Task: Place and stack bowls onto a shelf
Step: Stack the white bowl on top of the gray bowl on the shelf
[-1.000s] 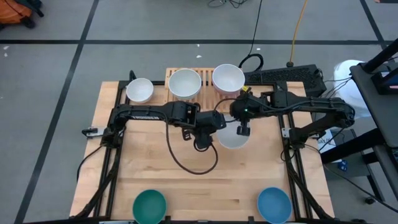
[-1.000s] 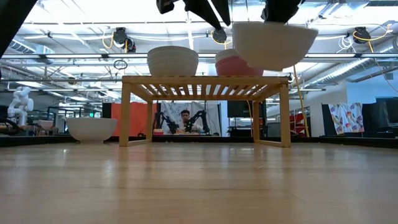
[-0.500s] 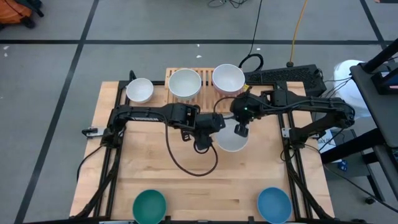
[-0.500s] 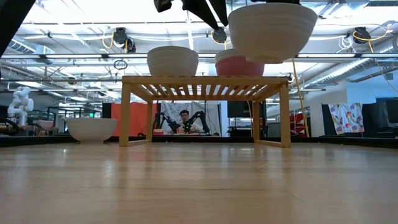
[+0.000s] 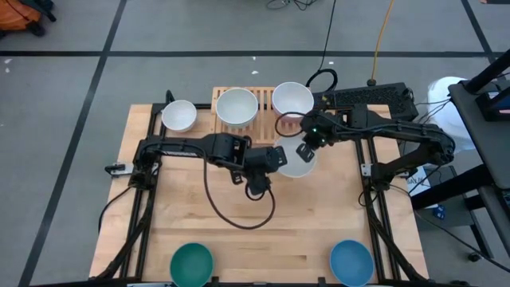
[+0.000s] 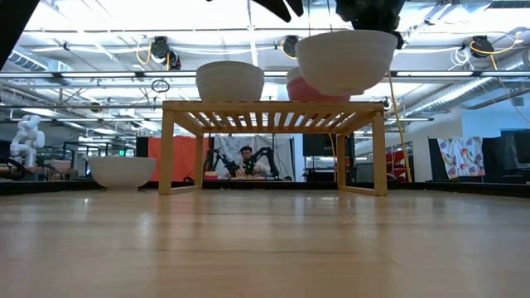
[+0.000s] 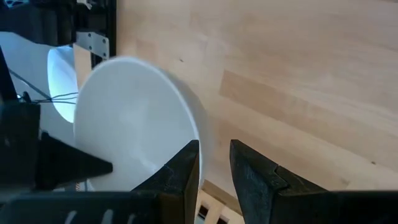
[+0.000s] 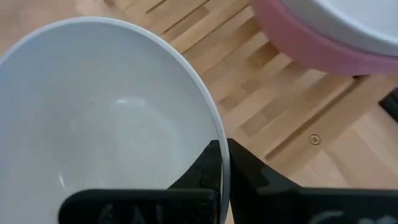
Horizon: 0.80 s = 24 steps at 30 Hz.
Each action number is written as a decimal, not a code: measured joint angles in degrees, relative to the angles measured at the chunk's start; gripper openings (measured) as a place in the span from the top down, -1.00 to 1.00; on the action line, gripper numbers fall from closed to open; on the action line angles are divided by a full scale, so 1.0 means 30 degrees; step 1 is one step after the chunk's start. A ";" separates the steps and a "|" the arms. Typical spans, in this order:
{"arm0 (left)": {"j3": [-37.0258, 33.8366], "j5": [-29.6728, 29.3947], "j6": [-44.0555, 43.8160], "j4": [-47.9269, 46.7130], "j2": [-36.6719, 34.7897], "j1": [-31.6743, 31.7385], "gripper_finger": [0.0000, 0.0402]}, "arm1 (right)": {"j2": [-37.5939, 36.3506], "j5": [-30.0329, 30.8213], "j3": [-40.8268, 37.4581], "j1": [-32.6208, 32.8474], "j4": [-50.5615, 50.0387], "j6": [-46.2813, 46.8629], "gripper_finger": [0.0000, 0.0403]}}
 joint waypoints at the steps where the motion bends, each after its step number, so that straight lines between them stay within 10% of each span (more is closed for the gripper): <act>1: 0.0000 0.0006 -0.0022 0.0093 0.0000 -0.0003 0.52 | 0.0000 0.0225 0.0000 0.0003 0.0009 0.0214 1.00; 24: -0.0007 0.2000 0.0245 -0.0014 0.0160 0.1323 0.52 | 0.0204 0.1850 0.0007 0.0185 0.0638 -0.2999 1.00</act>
